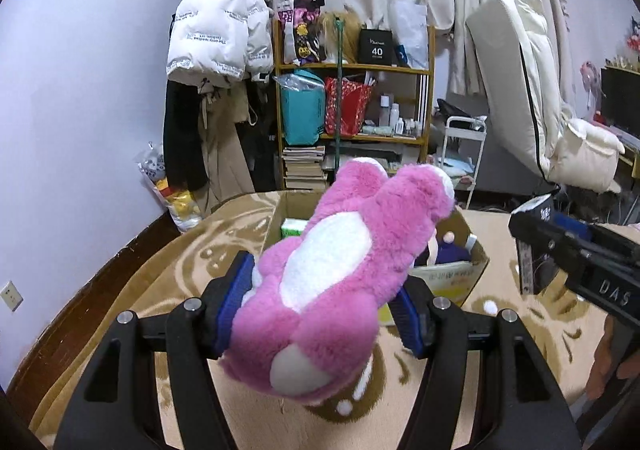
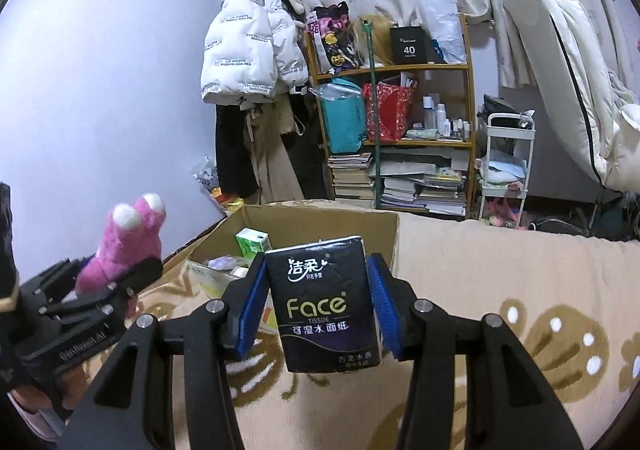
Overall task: Organize soft objects
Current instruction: 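Carry both held items over the box and open both tools to drop them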
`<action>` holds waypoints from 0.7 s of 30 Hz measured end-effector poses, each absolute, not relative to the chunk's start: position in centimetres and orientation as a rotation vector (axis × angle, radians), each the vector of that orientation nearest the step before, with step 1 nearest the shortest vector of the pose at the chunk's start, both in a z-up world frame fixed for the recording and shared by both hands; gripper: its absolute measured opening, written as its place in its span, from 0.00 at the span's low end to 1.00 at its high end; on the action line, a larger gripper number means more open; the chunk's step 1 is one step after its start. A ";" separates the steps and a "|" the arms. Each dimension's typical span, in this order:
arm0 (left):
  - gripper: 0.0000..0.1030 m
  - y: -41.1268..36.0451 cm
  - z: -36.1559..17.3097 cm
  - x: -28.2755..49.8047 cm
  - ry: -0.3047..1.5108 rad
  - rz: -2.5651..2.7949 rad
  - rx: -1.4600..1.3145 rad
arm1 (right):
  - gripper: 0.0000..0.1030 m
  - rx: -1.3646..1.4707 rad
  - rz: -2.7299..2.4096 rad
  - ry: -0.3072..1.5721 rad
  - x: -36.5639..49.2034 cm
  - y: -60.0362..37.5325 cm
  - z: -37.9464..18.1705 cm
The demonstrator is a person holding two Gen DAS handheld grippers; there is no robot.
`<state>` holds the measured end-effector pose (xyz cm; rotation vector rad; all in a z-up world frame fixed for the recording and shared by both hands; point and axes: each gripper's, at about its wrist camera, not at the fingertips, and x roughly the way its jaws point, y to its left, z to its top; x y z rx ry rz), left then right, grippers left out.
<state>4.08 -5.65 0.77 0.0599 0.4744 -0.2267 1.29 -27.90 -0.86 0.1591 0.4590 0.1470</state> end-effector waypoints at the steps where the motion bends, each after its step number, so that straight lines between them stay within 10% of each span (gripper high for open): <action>1: 0.61 -5.6 0.9 4.2 0.468 -0.223 0.060 | 0.51 0.157 0.143 0.457 1.5 -27.9 -0.8; 21: 0.62 -7.5 3.0 8.7 0.383 -0.175 0.144 | 0.50 0.155 0.179 0.359 6.3 -30.2 3.6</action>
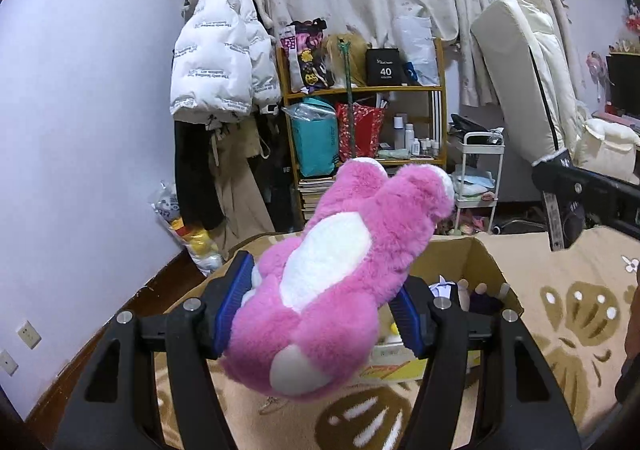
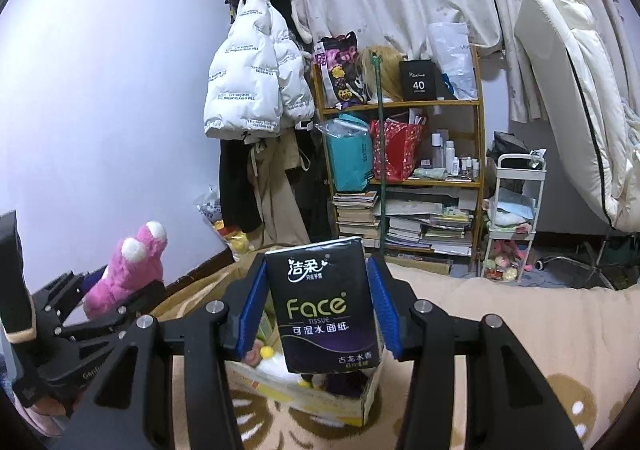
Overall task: Organize soft objects
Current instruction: 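Carry both held items over the box and open both tools to drop them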
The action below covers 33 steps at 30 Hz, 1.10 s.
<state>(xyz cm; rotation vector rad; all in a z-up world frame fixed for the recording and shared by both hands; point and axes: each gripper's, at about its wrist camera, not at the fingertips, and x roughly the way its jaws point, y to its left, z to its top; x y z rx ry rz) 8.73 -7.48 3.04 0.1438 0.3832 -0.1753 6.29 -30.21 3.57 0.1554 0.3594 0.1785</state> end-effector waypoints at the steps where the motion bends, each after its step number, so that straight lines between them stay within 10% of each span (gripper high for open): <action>1: 0.62 -7.5 3.0 9.1 0.388 -0.177 0.144 | 0.51 0.158 0.180 0.358 6.6 -30.3 3.6; 33: 0.66 -9.5 -3.0 16.3 0.542 -0.212 0.142 | 0.51 0.262 0.236 0.536 14.8 -31.0 -5.0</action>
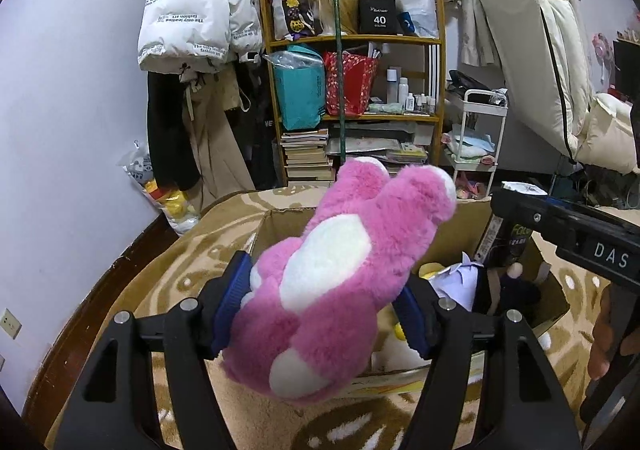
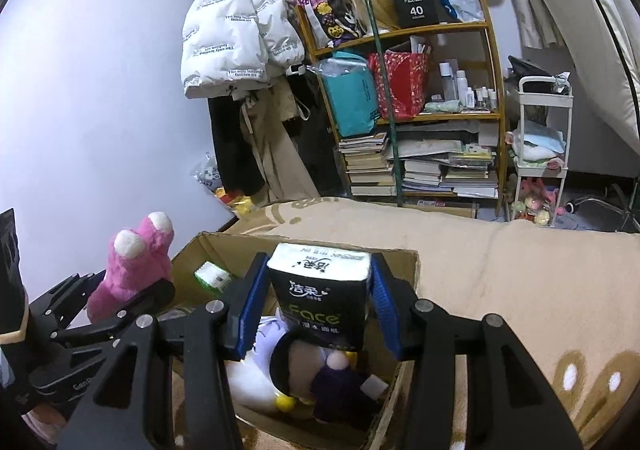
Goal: Organize soft objects
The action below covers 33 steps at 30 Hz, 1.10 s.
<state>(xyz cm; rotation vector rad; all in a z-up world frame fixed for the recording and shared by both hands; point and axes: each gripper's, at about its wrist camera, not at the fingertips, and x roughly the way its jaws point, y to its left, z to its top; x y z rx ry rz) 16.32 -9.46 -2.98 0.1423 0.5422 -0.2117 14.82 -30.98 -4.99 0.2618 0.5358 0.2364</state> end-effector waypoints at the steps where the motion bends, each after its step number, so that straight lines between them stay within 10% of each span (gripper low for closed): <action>1: 0.68 -9.5 -3.0 16.3 0.541 -0.211 0.146 | 0.51 0.258 0.235 0.540 14.8 -31.0 -5.0; 33: 0.96 -6.2 -0.4 12.0 0.491 -0.117 0.133 | 0.97 0.216 0.192 0.465 10.9 -30.6 -1.5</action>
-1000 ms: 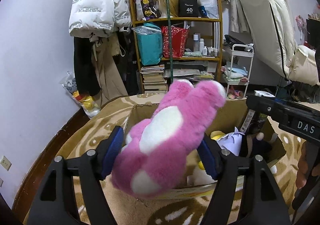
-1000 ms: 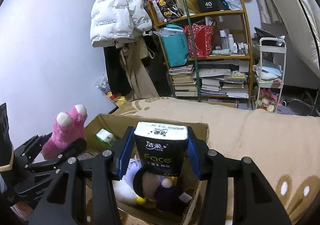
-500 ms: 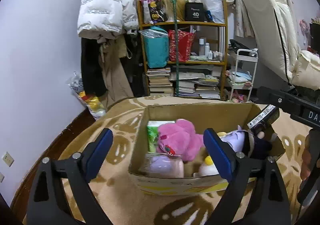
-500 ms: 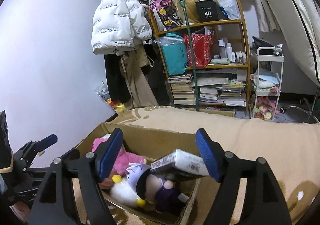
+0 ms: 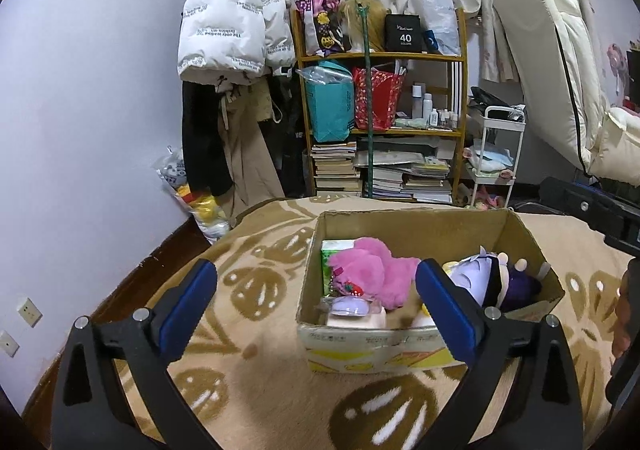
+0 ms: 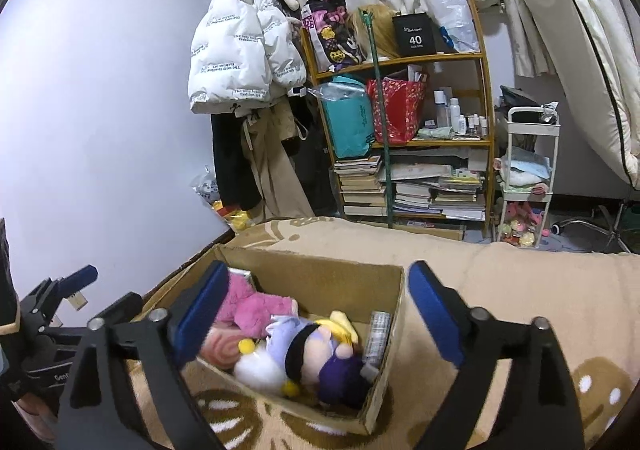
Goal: Organize soft objects
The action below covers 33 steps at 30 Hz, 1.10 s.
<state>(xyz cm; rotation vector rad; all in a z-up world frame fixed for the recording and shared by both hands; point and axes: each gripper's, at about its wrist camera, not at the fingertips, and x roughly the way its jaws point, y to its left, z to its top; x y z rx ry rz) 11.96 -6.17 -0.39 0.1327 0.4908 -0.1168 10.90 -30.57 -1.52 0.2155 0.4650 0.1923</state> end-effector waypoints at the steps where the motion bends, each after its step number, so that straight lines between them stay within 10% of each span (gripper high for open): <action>1: 0.96 -6.2 -0.2 11.7 0.488 -0.115 0.136 | 0.97 0.211 0.191 0.460 10.4 -30.5 -1.4; 33: 0.97 -0.9 4.6 1.2 0.443 -0.100 0.076 | 1.00 0.138 0.067 0.395 -2.7 -30.0 3.0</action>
